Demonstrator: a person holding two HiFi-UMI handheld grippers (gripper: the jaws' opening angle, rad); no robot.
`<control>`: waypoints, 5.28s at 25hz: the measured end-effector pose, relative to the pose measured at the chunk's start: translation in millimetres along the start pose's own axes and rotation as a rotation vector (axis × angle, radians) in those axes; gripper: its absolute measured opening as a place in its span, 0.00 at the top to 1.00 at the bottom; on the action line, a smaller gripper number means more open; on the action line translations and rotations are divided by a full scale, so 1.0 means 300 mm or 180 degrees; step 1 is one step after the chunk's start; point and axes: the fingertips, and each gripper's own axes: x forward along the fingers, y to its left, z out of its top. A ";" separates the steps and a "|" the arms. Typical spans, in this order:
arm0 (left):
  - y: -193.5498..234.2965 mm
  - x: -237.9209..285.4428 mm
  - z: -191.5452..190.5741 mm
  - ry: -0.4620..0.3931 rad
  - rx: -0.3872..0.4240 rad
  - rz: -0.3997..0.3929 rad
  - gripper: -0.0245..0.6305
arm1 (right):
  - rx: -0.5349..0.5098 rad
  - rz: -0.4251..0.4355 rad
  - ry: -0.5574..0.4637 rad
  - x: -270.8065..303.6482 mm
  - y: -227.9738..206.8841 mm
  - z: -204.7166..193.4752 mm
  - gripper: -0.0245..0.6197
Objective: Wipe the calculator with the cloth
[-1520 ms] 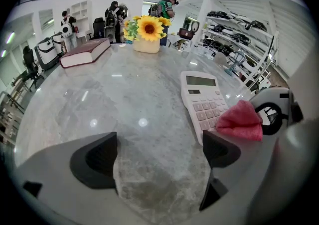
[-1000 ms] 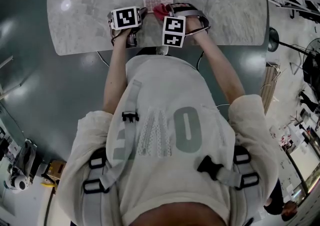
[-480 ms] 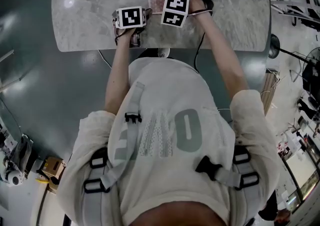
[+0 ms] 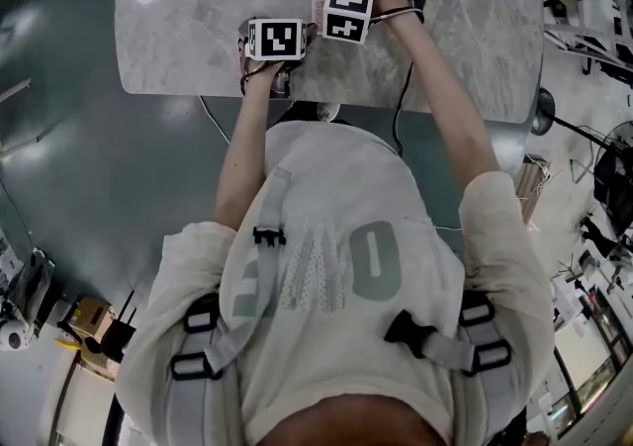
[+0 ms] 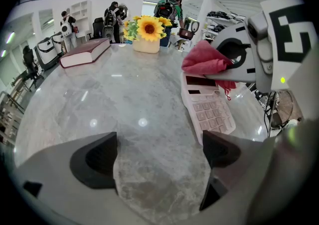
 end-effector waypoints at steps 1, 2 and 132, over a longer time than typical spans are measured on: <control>0.006 -0.001 -0.002 0.0006 0.0004 0.0021 0.17 | 0.0010 0.0002 0.0003 0.004 -0.001 0.002 0.88; 0.009 -0.002 -0.001 0.0000 0.0009 0.0036 0.17 | 0.0019 0.0001 0.0006 0.005 -0.004 0.003 0.88; -0.314 -1.071 0.654 -0.3955 0.1067 0.0308 0.93 | 0.4018 -0.2577 -0.2142 -1.028 -0.125 -0.456 0.88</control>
